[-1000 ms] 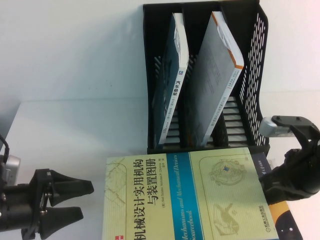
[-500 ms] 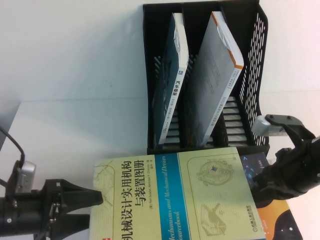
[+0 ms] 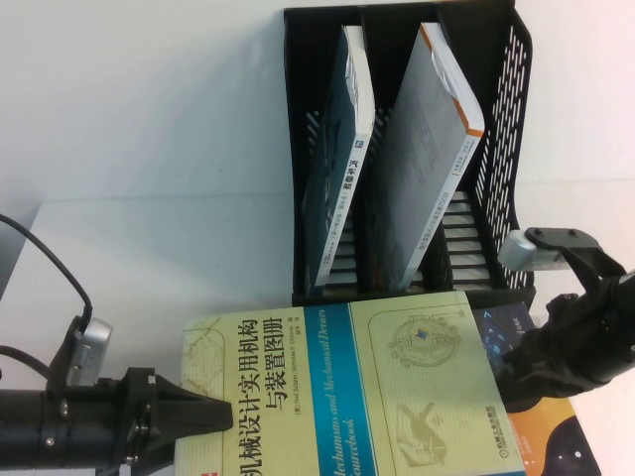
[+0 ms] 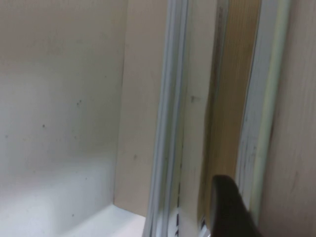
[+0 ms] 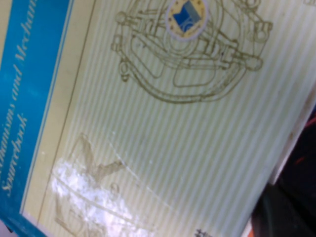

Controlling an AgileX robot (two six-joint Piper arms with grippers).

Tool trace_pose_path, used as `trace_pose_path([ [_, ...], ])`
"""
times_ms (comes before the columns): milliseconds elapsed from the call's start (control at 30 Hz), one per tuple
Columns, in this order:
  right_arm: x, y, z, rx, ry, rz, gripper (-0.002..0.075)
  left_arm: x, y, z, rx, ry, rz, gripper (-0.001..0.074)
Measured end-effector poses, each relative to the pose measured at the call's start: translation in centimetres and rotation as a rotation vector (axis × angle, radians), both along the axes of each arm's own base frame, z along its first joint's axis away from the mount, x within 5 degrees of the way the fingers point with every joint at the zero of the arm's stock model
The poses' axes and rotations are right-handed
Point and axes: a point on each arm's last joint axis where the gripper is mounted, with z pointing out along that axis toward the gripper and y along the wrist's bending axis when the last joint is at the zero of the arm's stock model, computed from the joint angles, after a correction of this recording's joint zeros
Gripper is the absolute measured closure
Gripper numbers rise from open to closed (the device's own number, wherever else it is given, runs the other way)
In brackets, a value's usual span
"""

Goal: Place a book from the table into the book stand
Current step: Pick up the book with your left arm, then place the book on the book shelf

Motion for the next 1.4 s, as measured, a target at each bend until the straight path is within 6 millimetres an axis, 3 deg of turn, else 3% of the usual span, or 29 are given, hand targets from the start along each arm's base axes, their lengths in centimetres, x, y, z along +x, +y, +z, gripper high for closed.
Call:
trace_pose_path([
  [167,-0.3,-0.2,1.3,-0.005,-0.069,0.002,0.0729,0.1,0.0,0.1,0.001,-0.006,-0.013,0.043],
  [333,-1.4,-1.1,4.7,-0.022,-0.225,-0.025,0.0729,0.1,0.0,0.5,0.004,-0.024,-0.018,0.0433],
  [467,-3.1,-1.9,7.5,-0.036,-0.336,-0.038,0.0729,0.6,0.1,2.2,0.025,-0.056,-0.017,0.045],
  [667,-5.5,-2.6,10.5,-0.004,-0.425,-0.06,0.0729,1.1,0.4,9.0,0.093,-0.192,-0.018,0.0503],
  [967,-6.3,-2.7,10.9,0.004,-0.421,-0.052,0.0729,-0.2,-1.0,21.1,0.377,-0.341,-0.069,0.0527],
  [1133,-6.2,-2.8,10.9,-0.001,-0.404,-0.079,0.0729,-1.3,-4.0,26.2,0.485,-0.424,-0.151,0.054],
  [1400,-6.3,-4.0,10.7,-0.111,-0.402,-0.157,0.0729,-2.8,-11.2,29.6,0.572,-0.522,-0.322,0.054],
])
